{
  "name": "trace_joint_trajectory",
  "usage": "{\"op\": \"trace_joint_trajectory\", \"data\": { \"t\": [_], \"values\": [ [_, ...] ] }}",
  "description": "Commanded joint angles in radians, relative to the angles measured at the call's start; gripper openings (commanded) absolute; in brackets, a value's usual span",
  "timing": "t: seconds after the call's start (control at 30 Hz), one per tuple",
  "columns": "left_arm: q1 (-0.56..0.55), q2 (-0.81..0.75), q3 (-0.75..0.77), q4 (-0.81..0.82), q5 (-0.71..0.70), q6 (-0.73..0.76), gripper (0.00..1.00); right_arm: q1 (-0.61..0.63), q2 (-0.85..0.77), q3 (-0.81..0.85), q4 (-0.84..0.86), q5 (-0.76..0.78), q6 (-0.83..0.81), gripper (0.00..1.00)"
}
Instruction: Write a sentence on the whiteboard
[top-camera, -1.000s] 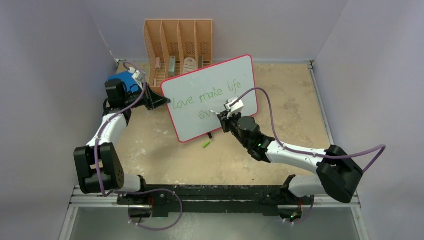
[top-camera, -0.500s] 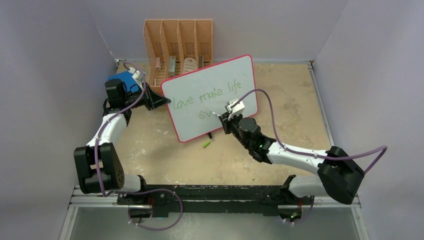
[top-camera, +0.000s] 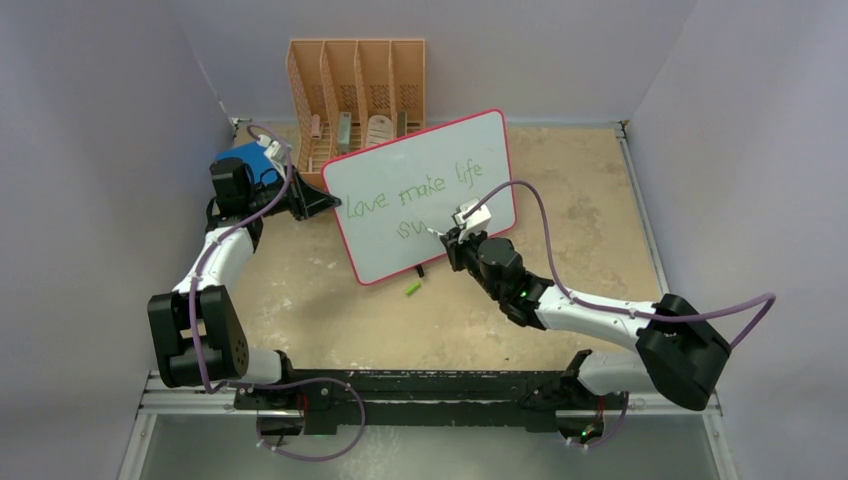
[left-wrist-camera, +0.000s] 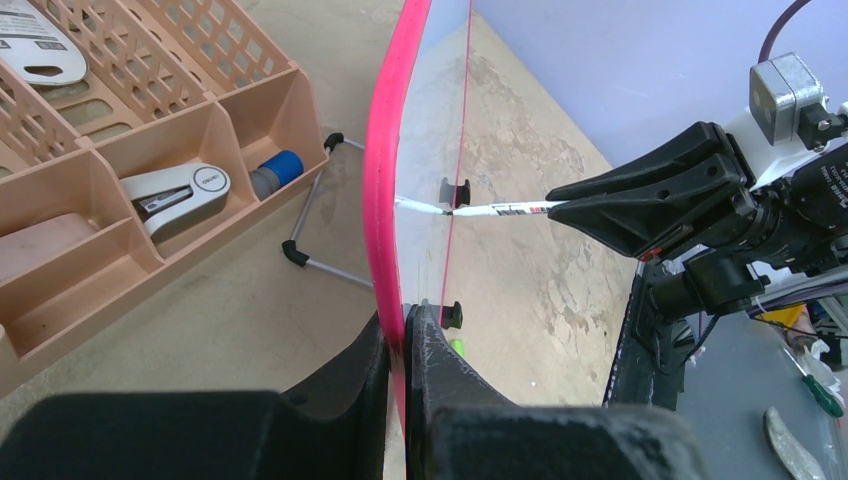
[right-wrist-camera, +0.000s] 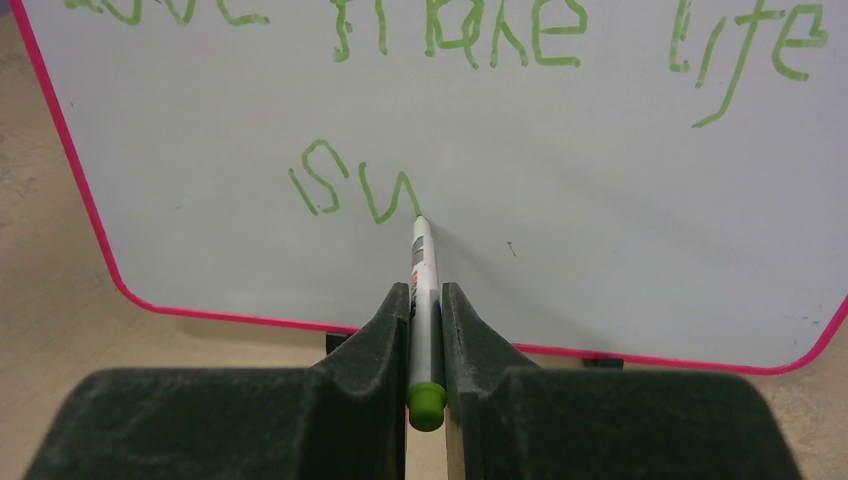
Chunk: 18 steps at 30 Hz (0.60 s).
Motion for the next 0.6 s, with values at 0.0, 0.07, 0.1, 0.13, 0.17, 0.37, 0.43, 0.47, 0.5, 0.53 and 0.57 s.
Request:
{"op": "trace_joint_trajectory", "data": {
  "t": [0.0, 0.07, 0.1, 0.13, 0.17, 0.37, 0.43, 0.47, 0.5, 0.53, 0.57],
  "values": [
    [0.005, -0.037, 0.013, 0.051, 0.002, 0.04, 0.0, -0.018, 0.001, 0.02, 0.012, 0.02, -0.012, 0.0],
    [0.005, -0.037, 0.015, 0.051, 0.002, 0.04, 0.0, -0.026, 0.001, 0.031, 0.014, 0.016, -0.018, 0.0],
    [0.005, -0.037, 0.015, 0.052, 0.001, 0.04, 0.0, -0.03, 0.001, 0.037, 0.016, 0.016, -0.023, 0.0],
    [0.005, -0.037, 0.014, 0.051, 0.001, 0.04, 0.0, -0.034, 0.0, 0.041, 0.017, 0.013, -0.027, 0.0],
    [0.005, -0.037, 0.016, 0.051, 0.001, 0.04, 0.0, -0.039, -0.001, 0.047, 0.017, 0.01, -0.031, 0.0],
    [0.005, -0.035, 0.016, 0.051, 0.003, 0.04, 0.0, -0.053, -0.005, 0.069, 0.021, 0.004, -0.039, 0.0],
    [0.005, -0.034, 0.015, 0.051, 0.003, 0.04, 0.0, -0.054, -0.004, 0.074, 0.023, 0.001, -0.041, 0.0],
    [0.005, -0.034, 0.016, 0.051, 0.003, 0.04, 0.0, -0.055, -0.003, 0.076, 0.024, -0.001, -0.04, 0.0],
    [0.005, -0.034, 0.016, 0.051, 0.003, 0.04, 0.0, -0.055, -0.001, 0.077, 0.023, -0.003, -0.041, 0.0],
    [0.005, -0.035, 0.016, 0.051, 0.003, 0.04, 0.0, -0.055, 0.0, 0.078, 0.024, -0.003, -0.041, 0.0],
    [0.005, -0.035, 0.016, 0.051, 0.002, 0.04, 0.0, -0.055, 0.001, 0.078, 0.025, -0.003, -0.039, 0.0]
  ]
}}
